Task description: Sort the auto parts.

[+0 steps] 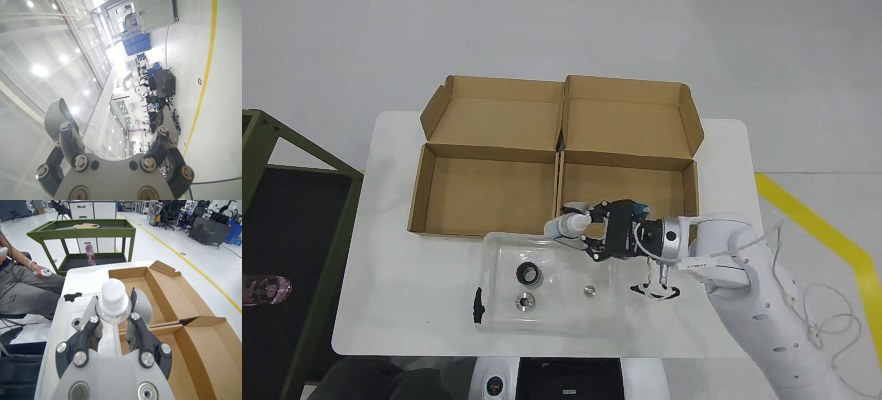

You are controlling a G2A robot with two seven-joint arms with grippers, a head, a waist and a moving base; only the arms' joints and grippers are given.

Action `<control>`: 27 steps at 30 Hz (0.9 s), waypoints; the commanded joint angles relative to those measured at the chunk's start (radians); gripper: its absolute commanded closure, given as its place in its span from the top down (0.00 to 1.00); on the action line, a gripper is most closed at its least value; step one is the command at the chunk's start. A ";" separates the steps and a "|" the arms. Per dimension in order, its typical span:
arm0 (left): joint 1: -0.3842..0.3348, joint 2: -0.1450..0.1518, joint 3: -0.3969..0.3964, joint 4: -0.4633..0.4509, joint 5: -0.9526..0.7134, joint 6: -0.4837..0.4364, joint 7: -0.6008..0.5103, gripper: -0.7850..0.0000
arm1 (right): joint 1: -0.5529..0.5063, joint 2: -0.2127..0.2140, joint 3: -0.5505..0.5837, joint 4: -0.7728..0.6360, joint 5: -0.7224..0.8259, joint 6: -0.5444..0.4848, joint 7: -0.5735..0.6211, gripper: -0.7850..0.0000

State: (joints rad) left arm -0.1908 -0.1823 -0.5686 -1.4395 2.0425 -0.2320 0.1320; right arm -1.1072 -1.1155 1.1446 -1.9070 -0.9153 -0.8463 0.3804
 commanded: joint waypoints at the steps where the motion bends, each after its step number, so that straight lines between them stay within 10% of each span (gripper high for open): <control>1: 0.000 0.000 0.000 0.000 0.000 0.000 0.000 1.00 | 0.005 0.000 0.005 0.012 0.017 0.006 -0.006 0.00; 27: 0.000 0.000 0.000 0.000 0.000 0.000 0.000 1.00 | 0.168 -0.019 -0.039 0.341 -0.035 0.101 -0.084 0.00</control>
State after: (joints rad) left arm -0.1908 -0.1823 -0.5686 -1.4395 2.0425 -0.2320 0.1320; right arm -0.9473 -1.1327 1.1125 -1.5744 -0.9445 -0.7512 0.2960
